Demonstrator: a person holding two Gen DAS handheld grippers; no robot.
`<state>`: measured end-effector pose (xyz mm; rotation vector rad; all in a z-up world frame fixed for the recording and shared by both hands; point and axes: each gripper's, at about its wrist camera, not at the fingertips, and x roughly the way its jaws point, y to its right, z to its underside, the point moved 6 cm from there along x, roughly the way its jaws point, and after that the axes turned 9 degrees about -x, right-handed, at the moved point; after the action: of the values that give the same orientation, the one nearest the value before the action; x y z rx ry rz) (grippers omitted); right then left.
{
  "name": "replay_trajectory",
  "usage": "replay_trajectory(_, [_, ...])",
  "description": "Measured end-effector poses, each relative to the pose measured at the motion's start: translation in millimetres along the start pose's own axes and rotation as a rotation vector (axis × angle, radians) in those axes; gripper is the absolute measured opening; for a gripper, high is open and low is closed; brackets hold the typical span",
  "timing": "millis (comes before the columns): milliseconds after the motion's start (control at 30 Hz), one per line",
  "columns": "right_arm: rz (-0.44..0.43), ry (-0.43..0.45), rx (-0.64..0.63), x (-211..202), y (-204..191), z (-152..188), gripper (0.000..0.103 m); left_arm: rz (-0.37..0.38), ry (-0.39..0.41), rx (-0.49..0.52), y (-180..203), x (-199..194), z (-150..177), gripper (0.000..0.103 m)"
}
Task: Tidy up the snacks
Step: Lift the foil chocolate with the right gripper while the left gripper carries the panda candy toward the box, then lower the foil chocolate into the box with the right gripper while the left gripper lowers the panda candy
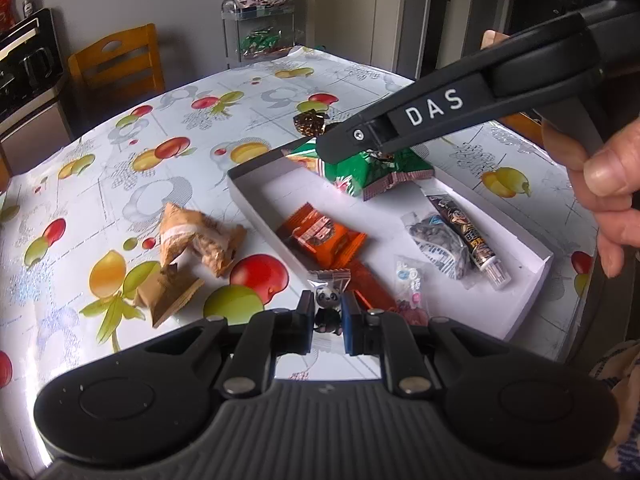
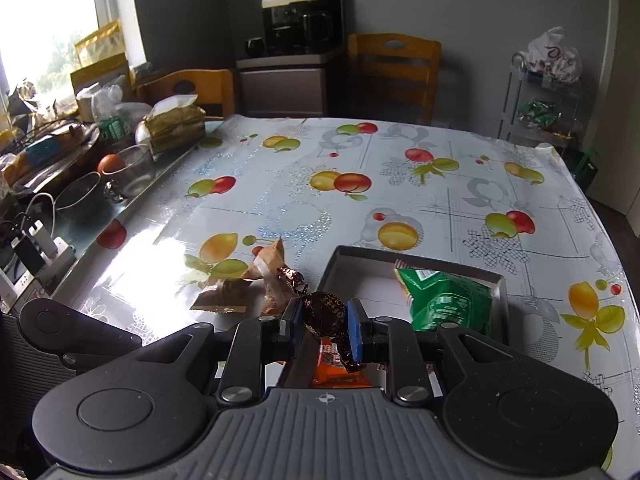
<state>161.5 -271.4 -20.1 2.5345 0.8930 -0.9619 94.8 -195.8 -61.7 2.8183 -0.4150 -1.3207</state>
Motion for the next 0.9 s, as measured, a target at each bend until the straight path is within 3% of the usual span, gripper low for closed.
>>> replay_trajectory(900, [0.06,0.008,0.073,-19,42,21,0.025,0.042,0.005,0.065,34,18,-18,0.01])
